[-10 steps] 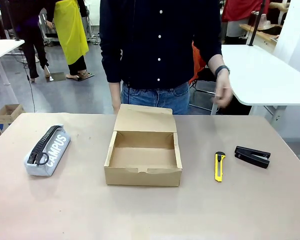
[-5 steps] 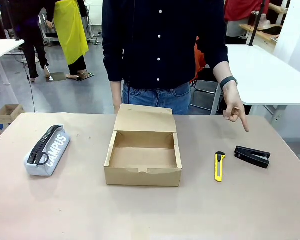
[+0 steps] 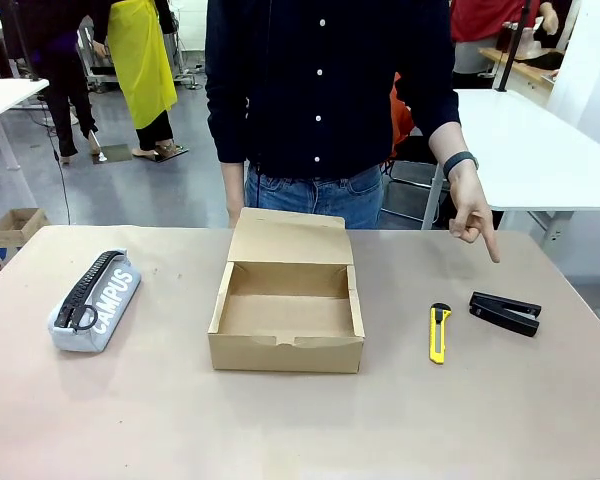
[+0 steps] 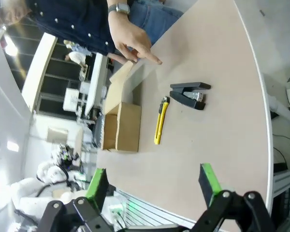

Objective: Pack the item into the box.
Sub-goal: Pick up the item indicated by the person and place it inside the Mailer Box.

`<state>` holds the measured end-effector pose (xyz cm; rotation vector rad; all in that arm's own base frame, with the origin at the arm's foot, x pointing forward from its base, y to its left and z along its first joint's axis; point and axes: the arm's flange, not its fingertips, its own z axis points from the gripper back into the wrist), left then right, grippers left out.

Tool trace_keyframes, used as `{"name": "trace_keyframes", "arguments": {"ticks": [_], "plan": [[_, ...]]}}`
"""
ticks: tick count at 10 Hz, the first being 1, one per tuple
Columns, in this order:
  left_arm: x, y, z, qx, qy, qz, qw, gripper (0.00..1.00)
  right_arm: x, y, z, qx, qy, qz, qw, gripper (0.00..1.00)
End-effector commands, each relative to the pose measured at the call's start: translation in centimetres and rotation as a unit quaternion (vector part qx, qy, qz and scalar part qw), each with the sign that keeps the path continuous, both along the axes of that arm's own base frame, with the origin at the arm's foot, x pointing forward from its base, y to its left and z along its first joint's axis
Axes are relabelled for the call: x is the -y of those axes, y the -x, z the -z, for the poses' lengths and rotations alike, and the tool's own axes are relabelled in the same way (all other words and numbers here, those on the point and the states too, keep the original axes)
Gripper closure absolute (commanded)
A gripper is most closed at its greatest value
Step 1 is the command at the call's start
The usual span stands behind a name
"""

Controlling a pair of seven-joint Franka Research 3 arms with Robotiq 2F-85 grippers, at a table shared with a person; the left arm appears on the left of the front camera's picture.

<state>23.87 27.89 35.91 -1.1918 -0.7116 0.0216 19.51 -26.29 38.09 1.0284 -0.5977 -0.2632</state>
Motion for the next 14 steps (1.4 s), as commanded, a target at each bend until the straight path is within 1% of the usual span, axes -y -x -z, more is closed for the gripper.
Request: {"name": "trace_keyframes", "arguments": {"ticks": [1, 2, 3, 4, 5, 6, 7, 8, 9, 10, 11, 12, 13, 14], "plan": [[-0.2, -0.1, -0.1, 0.019, 0.004, -0.001, 1.000, 0.00, -3.5, -4.0, -3.1, 0.031, 0.161, -0.144, 0.976, 0.00], [-0.2, -0.1, -0.1, 0.019, 0.004, -0.001, 1.000, 0.00, -6.3, -6.9, -4.7, 0.047, 0.262, -0.211, 0.941, 0.00], [-0.2, -0.1, -0.1, 0.019, 0.004, -0.001, 1.000, 0.00, -9.3, -8.9, -5.8, 0.067, 0.325, -0.261, 0.906, 0.00], [-0.2, -0.1, -0.1, 0.019, 0.004, -0.001, 1.000, 0.00, -11.8, -10.7, -6.5, 0.086, 0.402, -0.303, 0.860, 0.00], [-0.2, -0.1, -0.1, 0.019, 0.004, -0.001, 1.000, 0.00, -13.9, -12.0, -6.7, 0.104, 0.461, -0.336, 0.815, 0.00], [-0.2, -0.1, -0.1, 0.019, 0.004, -0.001, 1.000, 0.00, -16.5, -12.9, -6.8, 0.150, 0.497, -0.380, 0.766, 0.00], [-0.2, -0.1, -0.1, 0.019, 0.004, -0.001, 1.000, 0.00, -18.5, -13.6, -6.9, 0.182, 0.521, -0.403, 0.730, 0.00], [-0.2, -0.1, -0.1, 0.019, 0.004, -0.001, 1.000, 0.00, -20.0, -14.4, -6.8, 0.196, 0.543, -0.434, 0.692, 0.00], [-0.2, -0.1, -0.1, 0.019, 0.004, -0.001, 1.000, 0.00, -20.8, -15.1, -6.7, 0.201, 0.554, -0.447, 0.673, 0.00], [-0.2, -0.1, -0.1, 0.019, 0.004, -0.001, 1.000, 0.00, -21.3, -15.8, -6.6, 0.194, 0.550, -0.473, 0.660, 0.00], [-0.2, -0.1, -0.1, 0.019, 0.004, -0.001, 1.000, 0.00, -21.7, -16.5, -6.5, 0.188, 0.537, -0.491, 0.660, 0.00], [-0.2, -0.1, -0.1, 0.019, 0.004, -0.001, 1.000, 0.00, -21.5, -17.2, -6.2, 0.148, 0.534, -0.454, 0.698, 0.00], [-0.2, -0.1, -0.1, 0.019, 0.004, -0.001, 1.000, 0.00, -22.6, -16.5, -8.2, 0.173, 0.544, -0.486, 0.662, 0.00], [-0.2, -0.1, -0.1, 0.019, 0.004, -0.001, 1.000, 0.00, -22.6, -16.5, -8.2, 0.173, 0.544, -0.486, 0.662, 0.00]]}}
